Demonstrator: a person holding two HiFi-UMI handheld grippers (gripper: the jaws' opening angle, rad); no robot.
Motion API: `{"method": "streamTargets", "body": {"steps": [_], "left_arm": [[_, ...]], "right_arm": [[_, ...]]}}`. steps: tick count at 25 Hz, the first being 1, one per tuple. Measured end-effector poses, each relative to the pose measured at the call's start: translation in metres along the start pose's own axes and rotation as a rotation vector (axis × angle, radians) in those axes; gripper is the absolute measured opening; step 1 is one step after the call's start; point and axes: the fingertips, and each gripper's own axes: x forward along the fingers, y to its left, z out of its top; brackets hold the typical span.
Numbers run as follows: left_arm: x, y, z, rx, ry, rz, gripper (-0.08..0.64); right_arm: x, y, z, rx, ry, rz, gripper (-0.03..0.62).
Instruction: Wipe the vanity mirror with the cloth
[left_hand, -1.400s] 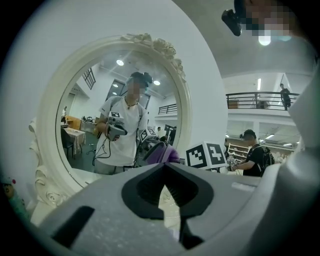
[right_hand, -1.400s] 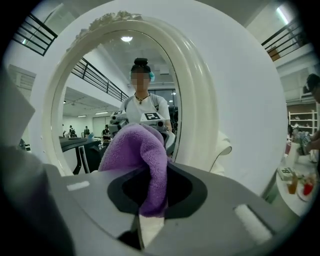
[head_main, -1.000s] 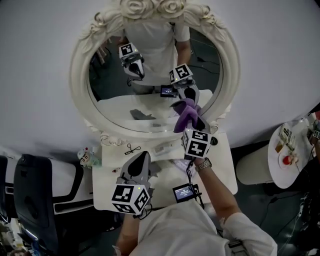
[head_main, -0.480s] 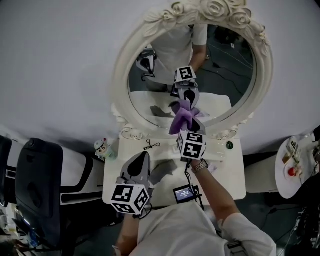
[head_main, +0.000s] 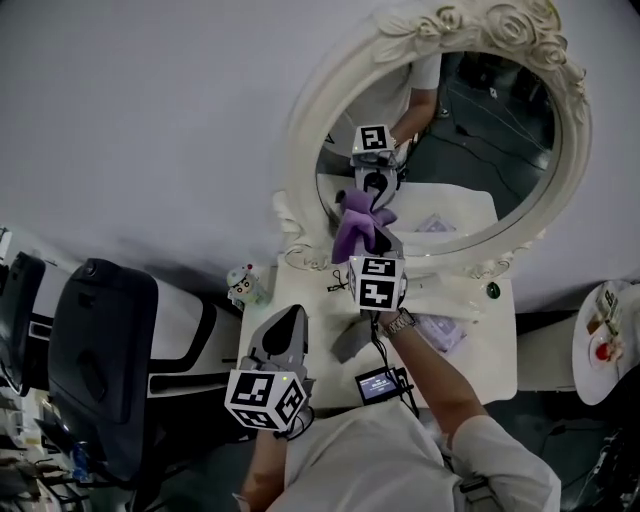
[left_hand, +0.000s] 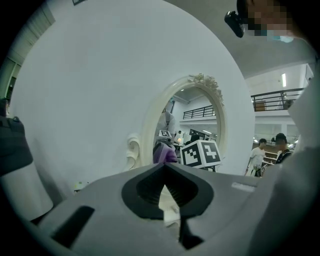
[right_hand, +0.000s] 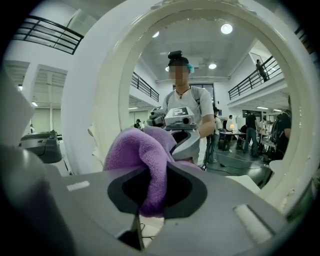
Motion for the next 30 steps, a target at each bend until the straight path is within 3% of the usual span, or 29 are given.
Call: {"method": "streamTargets", "body": {"steps": [5,10,17,22,30], "left_arm": [[-0.028,0.034,-0.002,-0.009,-0.004,0.077,0.003],[-0.044,0.056,0.000,-0.026,-0.019,0.125,0.003],[-0.019,0.028,-0.006,-0.008,0.010,0.059,0.003],[0.018,-0.021,-0.013,-0.004,0.032,-0.027,0.003],[0.087,-0.135,-0.032,0.012,0.062,-0.202,0.003]], "right_arm": [[0.014,0.040,0.006,-0.014,-0.011,0.011,0.061],[0.017,0.045,0.005,0.008,-0.019,-0.017,0.061],[0.001,0.035,0.004,-0.003,-0.030,0.039,0.061],[-0.031,-0.017,-0.012,0.029,-0.015,0.008,0.061],[-0.073,-0.161,-0.037,0.038,0.026,-0.151,0.061]]}}
